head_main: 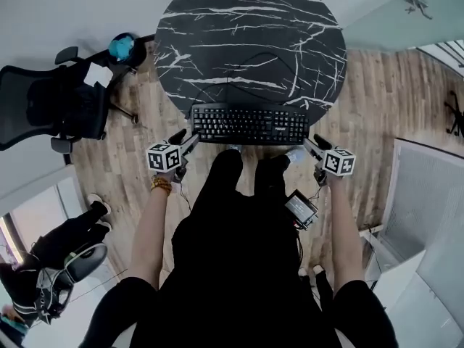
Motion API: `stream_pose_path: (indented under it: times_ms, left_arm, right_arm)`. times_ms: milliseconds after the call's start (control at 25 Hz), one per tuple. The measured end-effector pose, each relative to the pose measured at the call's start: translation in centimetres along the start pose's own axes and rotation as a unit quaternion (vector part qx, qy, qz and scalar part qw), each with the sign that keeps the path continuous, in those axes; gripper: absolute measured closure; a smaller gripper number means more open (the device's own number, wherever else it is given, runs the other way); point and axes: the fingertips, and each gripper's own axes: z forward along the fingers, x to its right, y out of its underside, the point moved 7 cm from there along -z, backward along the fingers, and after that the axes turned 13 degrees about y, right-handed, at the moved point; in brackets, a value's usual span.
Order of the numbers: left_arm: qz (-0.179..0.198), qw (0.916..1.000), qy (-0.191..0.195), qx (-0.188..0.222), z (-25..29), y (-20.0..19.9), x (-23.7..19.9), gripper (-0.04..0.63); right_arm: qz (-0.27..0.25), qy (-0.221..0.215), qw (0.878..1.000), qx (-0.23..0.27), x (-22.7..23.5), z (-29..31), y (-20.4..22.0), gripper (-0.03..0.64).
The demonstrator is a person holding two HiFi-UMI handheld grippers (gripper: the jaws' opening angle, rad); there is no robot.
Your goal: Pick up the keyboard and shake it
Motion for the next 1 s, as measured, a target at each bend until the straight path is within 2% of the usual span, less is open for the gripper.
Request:
stream_pose_path:
  times_ms: [120, 280, 360, 520, 640, 880, 1000]
  left_arm:
    - [-0.020, 0.9995, 0.025, -0.007, -0.3, 0.5, -0.6, 0.331]
    - [-0.042, 0.9987, 0.028, -0.007, -0.3, 1.1, -1.6, 0.330]
    - [-0.051, 0.9981, 0.033, -0.011, 0.0, 1.6, -1.8, 0.330]
    - [-0.097, 0.9938, 0.043, 0.033, 0.4, 1.8, -2.2, 0.330]
    - [-0.120, 0.9909, 0.043, 0.042, 0.8, 1.8, -2.2, 0.330]
    - [-0.113, 0.9918, 0.058, 0.010, 1.6, 1.8, -2.1, 0.330]
    - [-0.117, 0.9908, 0.066, 0.010, 2.4, 1.5, -2.0, 0.330]
  right_arm:
    - [0.017, -0.022, 0.999, -0.019, 0.7, 1.1, 0.7, 0.373]
    - [0.021, -0.039, 0.998, -0.034, 2.3, 2.3, 1.3, 0.373]
    - [0.039, -0.058, 0.997, -0.043, 2.8, 2.7, 1.8, 0.372]
    - [0.075, -0.103, 0.991, -0.045, 2.6, 3.1, 1.4, 0.371]
    - [0.082, -0.114, 0.989, -0.044, 2.7, 3.8, 1.5, 0.371]
    - [0.093, -0.136, 0.985, -0.051, 1.5, 4.7, 1.1, 0.371]
    - [0.090, -0.144, 0.984, -0.056, 1.1, 4.8, 1.4, 0.371]
